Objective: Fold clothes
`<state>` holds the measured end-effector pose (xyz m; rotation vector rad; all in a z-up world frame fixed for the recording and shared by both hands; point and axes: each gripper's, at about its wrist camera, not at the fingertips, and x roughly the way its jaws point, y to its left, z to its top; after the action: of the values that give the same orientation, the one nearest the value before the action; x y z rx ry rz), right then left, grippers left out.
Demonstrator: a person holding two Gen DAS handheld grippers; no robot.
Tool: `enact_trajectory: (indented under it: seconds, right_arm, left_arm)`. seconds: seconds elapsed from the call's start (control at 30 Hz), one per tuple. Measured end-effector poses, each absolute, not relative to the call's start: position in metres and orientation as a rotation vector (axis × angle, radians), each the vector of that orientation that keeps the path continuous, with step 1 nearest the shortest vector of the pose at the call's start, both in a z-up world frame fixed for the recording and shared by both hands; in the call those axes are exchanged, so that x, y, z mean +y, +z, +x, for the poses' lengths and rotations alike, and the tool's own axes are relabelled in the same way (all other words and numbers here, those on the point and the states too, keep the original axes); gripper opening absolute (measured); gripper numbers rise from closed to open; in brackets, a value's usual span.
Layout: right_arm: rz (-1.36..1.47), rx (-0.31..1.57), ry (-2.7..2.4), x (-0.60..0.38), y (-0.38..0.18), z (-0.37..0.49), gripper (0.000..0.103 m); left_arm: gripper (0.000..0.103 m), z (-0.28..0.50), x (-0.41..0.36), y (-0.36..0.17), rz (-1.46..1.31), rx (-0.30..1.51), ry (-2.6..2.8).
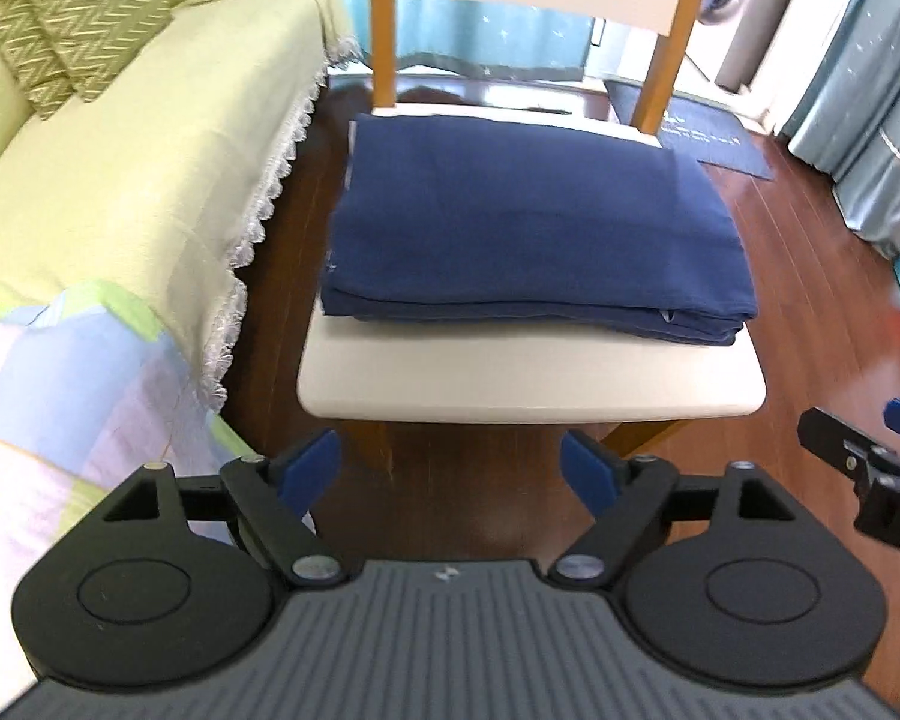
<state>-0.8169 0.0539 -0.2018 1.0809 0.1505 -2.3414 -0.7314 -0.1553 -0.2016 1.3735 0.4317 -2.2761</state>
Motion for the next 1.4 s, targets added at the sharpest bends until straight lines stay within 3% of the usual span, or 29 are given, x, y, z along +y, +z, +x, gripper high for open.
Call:
enact_trajectory:
  seconds: [0.3, 0.63, 0.87, 1.03, 1.4]
  right_arm:
    - [1.035, 0.077, -2.459, 0.072, -0.182, -0.727, 0.101]
    - [0.924, -0.081, -2.473, 0.101, -0.060, -0.625, 0.102]
    - [0.693, 0.056, -2.491, 0.120, 0.007, -0.567, 0.102]
    - [0.703, 0.036, -2.526, 0.139, 0.028, -0.551, 0.102]
    - [0.818, -0.064, -2.524, 0.167, 0.050, -0.555, 0.102]
  left_arm:
    - [0.083, -0.650, -0.120, -0.155, 1.370, 0.295, -2.232]
    - [0.085, -0.550, -0.106, -0.036, 1.273, 0.525, -2.224]
    - [0.086, -0.506, -0.086, 0.030, 1.240, 0.441, -2.300]
    - [0.086, -0.485, -0.057, 0.060, 1.201, 0.283, -2.340]
    - [0.087, -0.483, -0.033, 0.093, 1.134, 0.292, -2.364]
